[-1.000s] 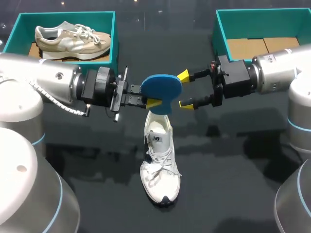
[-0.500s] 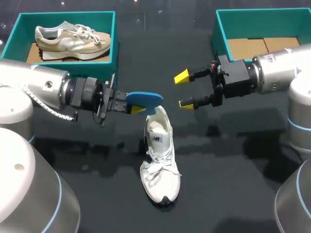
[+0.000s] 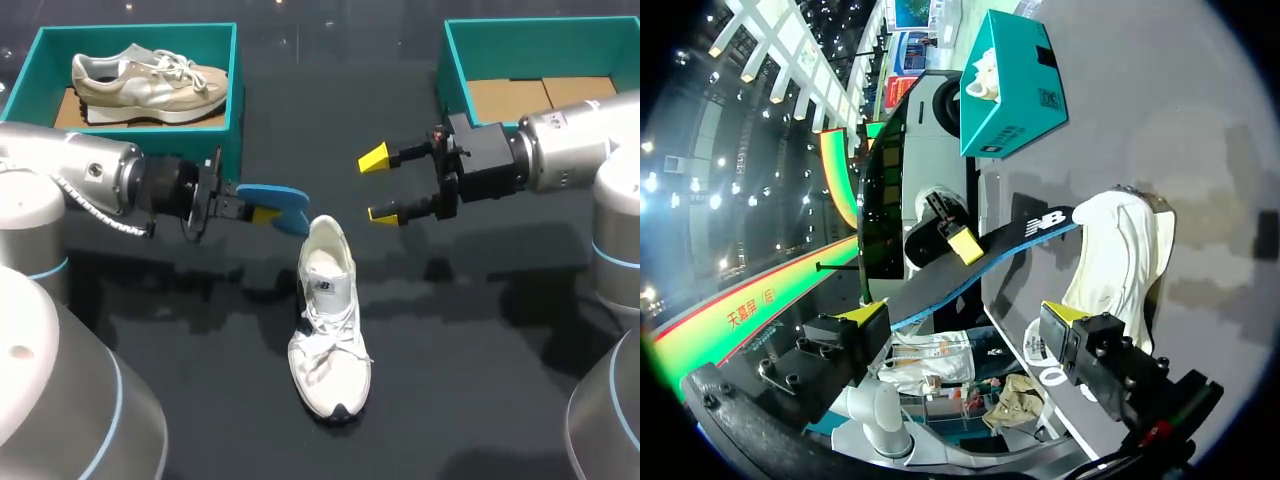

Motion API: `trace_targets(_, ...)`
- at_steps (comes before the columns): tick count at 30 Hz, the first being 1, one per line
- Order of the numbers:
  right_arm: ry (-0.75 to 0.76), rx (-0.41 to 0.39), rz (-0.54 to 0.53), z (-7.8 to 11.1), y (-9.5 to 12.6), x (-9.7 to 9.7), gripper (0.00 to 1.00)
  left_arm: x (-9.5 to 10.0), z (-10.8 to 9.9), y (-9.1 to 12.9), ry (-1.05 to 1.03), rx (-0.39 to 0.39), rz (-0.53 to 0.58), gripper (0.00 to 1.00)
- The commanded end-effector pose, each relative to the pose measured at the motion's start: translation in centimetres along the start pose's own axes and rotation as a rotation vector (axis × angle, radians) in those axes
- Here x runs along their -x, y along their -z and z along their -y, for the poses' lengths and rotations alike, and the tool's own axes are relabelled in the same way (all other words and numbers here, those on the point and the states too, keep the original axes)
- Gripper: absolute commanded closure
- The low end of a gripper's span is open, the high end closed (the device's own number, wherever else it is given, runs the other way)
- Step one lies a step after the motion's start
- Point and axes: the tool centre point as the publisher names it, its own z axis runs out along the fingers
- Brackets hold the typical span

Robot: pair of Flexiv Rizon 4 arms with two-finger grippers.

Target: Take the shoe out of the shoebox, open the shoe tongue, remove and reinsert the insole, then place the shoe into the shoebox

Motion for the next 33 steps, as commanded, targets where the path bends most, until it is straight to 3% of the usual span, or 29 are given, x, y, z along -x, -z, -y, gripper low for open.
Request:
trace_targets(1, -0.001, 0.002, 0.003, 0.1, -0.1, 0.0, 0.0, -0.6, 1.4, -0.6, -0.075, 0.029, 0.03, 1.0)
trace_targets(3, -0.001, 0.002, 0.003, 0.1, -0.1, 0.0, 0.0, -0.8, 2.0, -0.6, -0.109, 0.046, 0.045, 1.0)
trace_targets(4, -0.001, 0.002, 0.003, 0.1, -0.1, 0.0, 0.0, -0.9, 2.1, -0.7, -0.032, -0.011, 0.085, 1.0)
trace_targets(23, -0.001, 0.002, 0.003, 0.1, -0.1, 0.0, 0.0, -1.1, 4.5, -0.3, -0.151, 0.083, 0.101, 1.0)
trace_targets(33, -0.001, 0.002, 0.003, 0.1, -0.1, 0.0, 0.0, -1.1, 4.5, -0.3, -0.151, 0.083, 0.101, 1.0)
